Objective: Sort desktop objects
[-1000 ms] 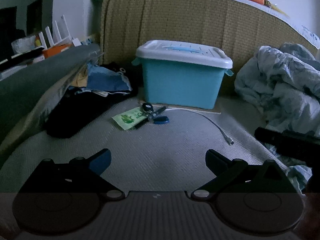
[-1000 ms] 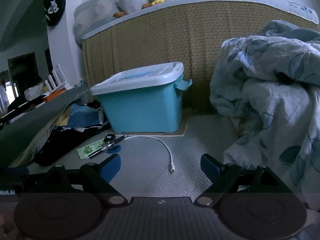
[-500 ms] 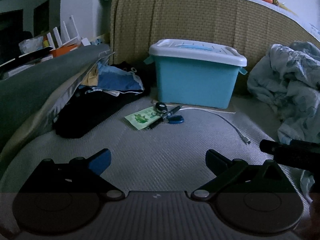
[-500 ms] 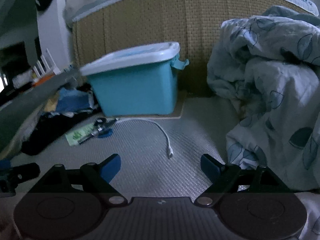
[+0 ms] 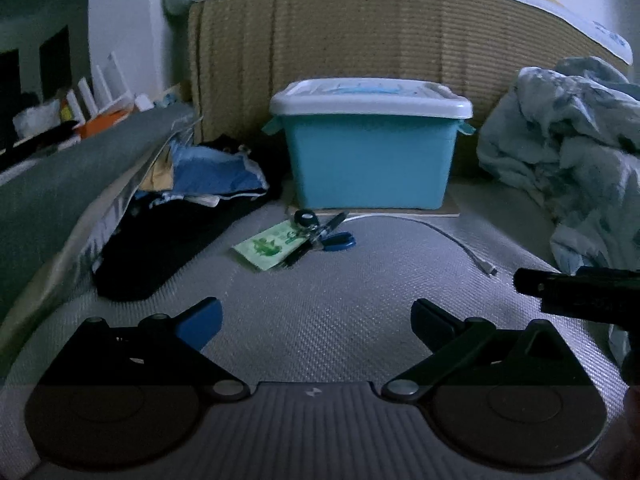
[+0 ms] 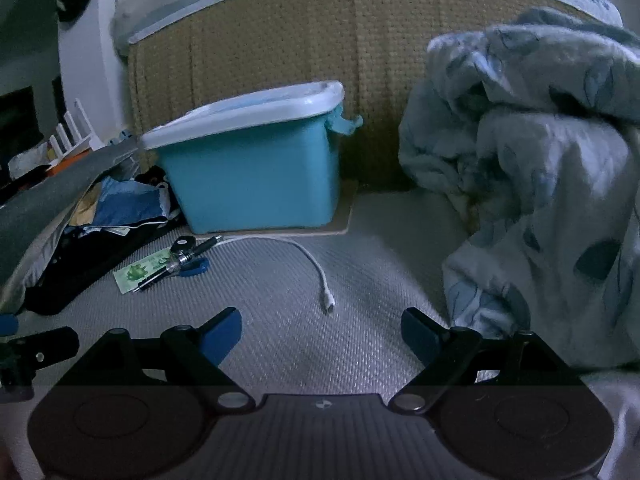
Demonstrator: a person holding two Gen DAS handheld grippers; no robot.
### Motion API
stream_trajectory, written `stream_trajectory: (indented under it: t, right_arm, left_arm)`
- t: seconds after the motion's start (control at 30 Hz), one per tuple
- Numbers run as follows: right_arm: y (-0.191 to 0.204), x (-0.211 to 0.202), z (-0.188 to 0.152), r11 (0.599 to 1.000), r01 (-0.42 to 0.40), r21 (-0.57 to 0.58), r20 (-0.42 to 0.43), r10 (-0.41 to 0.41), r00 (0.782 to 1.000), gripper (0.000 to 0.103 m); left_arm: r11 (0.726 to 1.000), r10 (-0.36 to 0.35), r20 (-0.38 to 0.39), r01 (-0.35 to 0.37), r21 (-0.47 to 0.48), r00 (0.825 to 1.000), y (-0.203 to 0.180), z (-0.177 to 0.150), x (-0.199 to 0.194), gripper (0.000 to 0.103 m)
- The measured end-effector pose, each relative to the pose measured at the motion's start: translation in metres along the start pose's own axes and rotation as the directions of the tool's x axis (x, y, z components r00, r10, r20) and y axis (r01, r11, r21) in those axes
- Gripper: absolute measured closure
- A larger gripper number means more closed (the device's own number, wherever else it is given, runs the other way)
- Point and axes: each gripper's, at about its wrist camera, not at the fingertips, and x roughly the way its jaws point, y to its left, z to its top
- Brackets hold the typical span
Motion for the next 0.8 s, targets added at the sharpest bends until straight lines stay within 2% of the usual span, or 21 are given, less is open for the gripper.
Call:
stream_trajectory:
  t: [0.13,0.3,0.5,0.6,0.8]
  right_arm:
    - [0.001,-0.002,-0.002,1.000,0.023,-0.006,0.017,-0.022,1.000,0.013]
    - [0.004,-0.013,-0.004,1.000,0.011,-0.012,0.067,-0.010,0.998,0.013]
    - [0.006,-0.016,-0.007,0.999,0.026,-0.020,0.080,-0.024,0.997,0.013]
    - [0.001,-0.018,-0.007,1.000,0.004,0.010,0.092,-0.004,0.996,0.013]
    - [0.001,-0.019,-0.010,1.000,0.015,-0.002,0.093,-0.014,0.996,0.013]
  left_arm:
    - [0.999,-0.033,-0.017,0.033,-0.010,0.999,0.000,0.003,-0.002,0.000]
    - [0.999,-0.053,-0.001,0.053,-0.004,0.999,0.001,0.007,-0.010,0.000]
    - [0.996,-0.087,0.012,0.087,0.013,0.996,0.000,0.010,-0.013,0.000]
    - [0.996,-0.083,0.011,0.083,0.017,0.997,-0.004,0.010,-0.014,0.000]
    - [0.997,-0.083,0.008,0.083,0.006,0.997,-0.006,0.009,-0.017,0.000]
